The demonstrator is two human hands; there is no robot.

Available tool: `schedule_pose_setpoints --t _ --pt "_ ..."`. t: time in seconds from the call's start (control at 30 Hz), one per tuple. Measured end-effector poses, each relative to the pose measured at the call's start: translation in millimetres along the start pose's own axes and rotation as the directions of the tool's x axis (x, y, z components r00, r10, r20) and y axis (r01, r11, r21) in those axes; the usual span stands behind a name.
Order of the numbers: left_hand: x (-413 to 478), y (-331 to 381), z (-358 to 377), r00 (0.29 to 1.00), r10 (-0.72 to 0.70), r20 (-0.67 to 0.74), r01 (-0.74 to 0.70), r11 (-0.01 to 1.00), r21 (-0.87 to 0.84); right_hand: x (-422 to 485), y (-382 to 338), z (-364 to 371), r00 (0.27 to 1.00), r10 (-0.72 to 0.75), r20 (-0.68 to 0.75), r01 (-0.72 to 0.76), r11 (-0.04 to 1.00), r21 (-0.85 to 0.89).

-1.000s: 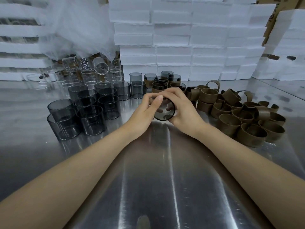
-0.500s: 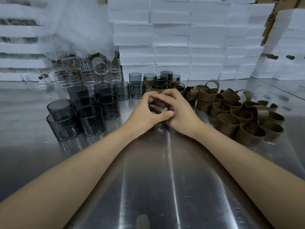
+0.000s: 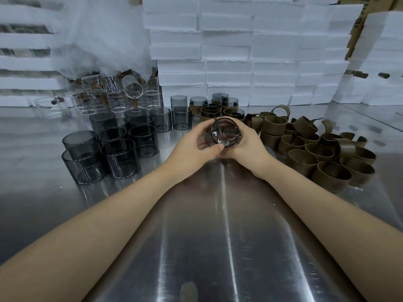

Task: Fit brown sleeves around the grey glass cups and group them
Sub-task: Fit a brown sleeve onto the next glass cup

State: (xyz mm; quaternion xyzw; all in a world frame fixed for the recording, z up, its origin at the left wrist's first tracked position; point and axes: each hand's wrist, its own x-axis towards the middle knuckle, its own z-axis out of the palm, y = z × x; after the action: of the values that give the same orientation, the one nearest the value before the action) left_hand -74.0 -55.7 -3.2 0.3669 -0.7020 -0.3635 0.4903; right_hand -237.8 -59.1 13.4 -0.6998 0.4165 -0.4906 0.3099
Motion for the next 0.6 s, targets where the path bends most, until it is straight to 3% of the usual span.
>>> schedule_pose_setpoints --t 0.13,0.3,0.37,0.4,0.47,0.6 --pt "3.3 2.1 -1.2 0.999 -0.039 -0.033 0.039 0.999 0.002 -0.1 1.7 -0.3 1.0 0.017 0.007 -0.017 0.999 0.037" --pt "0.3 8.7 -2.8 0.993 -0.085 -0.085 0.076 0.992 -0.104 -2.7 -2.2 1.4 0.999 -0.031 0.008 0.031 0.999 -0.043" --pt "-1.4 9.5 -4.3 0.997 -0.066 -0.029 0.065 0.997 -0.049 -3.9 -5.5 2.1 0.996 0.071 0.049 -0.075 0.992 0.098" --pt "-2.1 10.6 -5.0 0.998 -0.058 -0.001 0.058 0.998 -0.031 -4.4 -7.4 2.6 0.984 0.139 0.113 -0.163 0.957 0.241" --pt "-3.9 13.2 -5.6 0.999 -0.048 0.018 0.049 0.998 -0.03 -4.6 -8.9 2.2 0.92 0.237 0.312 -0.372 0.779 0.504" --pt "-6.2 13.3 -2.4 1.0 0.017 0.001 -0.017 0.997 0.077 -3.3 -11.0 -2.1 0.772 0.292 0.565 -0.627 0.492 0.603"
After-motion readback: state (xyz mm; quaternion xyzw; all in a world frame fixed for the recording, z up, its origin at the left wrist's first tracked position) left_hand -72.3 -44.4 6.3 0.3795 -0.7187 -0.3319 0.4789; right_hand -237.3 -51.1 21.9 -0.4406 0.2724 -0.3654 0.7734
